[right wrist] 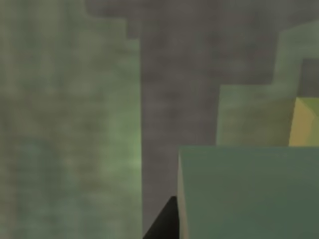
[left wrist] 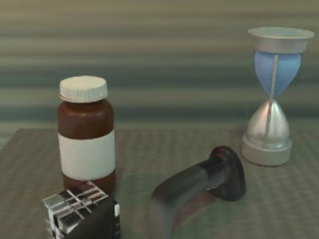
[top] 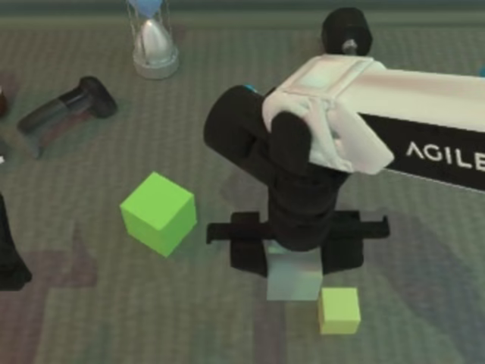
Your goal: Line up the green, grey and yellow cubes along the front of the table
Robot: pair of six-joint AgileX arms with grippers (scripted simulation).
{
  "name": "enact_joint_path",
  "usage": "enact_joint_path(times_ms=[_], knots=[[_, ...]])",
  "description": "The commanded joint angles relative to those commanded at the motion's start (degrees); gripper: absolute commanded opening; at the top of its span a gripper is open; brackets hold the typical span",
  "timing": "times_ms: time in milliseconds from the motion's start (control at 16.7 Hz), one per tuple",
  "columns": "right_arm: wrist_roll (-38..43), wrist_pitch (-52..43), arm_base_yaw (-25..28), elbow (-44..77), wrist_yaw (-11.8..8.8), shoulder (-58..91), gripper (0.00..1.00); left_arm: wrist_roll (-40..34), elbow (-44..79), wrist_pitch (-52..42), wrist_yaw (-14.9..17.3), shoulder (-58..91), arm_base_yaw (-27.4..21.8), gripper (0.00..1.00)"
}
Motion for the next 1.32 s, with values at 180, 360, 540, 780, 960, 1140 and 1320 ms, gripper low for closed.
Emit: enact_joint_path(times_ms=[180,360,540,780,960,1140,1320], knots=[[2.03,0.26,1.56,-0.41,0.13,-0.82,0.00,0.00,0.00,0.00,0.00,0.00,0.00,1.00],[2.06,0.26,1.33,-0.22,0.03,-0.57,0.00,0.00,0.00,0.00,0.00,0.00,0.00,1.00],[2.01,2.56,1.45,-1.79,0.08,0.02,0.00,0.00,0.00,0.00,0.00,0.00,0.00,1.00],[2.12,10.19,1.72,-7.14,-0.02,2.44,0.00,0.00,0.00,0.00,0.00,0.00,0.00,1.00],[2.35,14.58,1.82,-10.09,0.14,3.82,0.00,0.00,0.00,0.00,0.00,0.00,0.00,1.00],[2.36,14.89,1.83,-10.33,0.17,3.91,0.00,0.00,0.00,0.00,0.00,0.00,0.00,1.00],[2.36,14.89,1.83,-10.33,0.17,3.91,0.15,0.00,0.00,0.00,0.00,0.00,0.00,1.00]])
